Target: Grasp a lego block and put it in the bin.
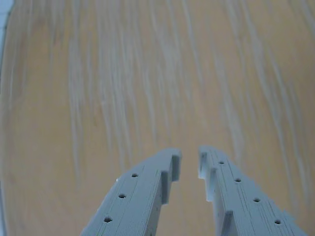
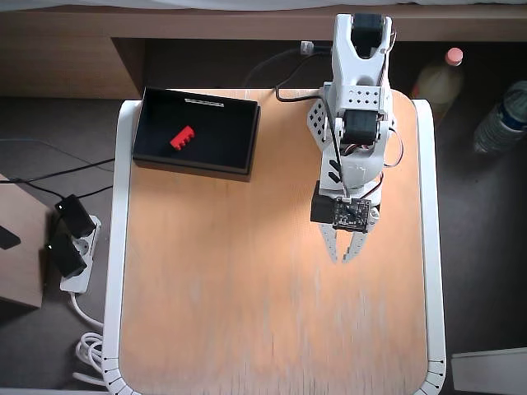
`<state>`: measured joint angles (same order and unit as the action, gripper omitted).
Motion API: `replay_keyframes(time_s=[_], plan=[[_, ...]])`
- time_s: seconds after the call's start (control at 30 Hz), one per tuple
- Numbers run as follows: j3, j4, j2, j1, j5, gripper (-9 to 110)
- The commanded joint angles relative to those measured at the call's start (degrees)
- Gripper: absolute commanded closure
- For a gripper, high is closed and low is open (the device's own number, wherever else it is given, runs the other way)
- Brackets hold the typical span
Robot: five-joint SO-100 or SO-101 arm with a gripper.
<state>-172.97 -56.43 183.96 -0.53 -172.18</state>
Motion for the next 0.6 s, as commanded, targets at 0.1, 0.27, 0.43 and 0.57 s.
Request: replay_keyframes(time_s=[0.1, 0.27, 0.43, 0.57], plan=[[-8.88, -10.72, 4.92, -0.62, 3.25, 101], [-8.88, -19.69, 4.92, -0.62, 3.25, 101], [-8.88, -19.6, 4.92, -0.62, 3.52, 101], [-8.88, -19.6, 4.92, -0.62, 3.6, 101]])
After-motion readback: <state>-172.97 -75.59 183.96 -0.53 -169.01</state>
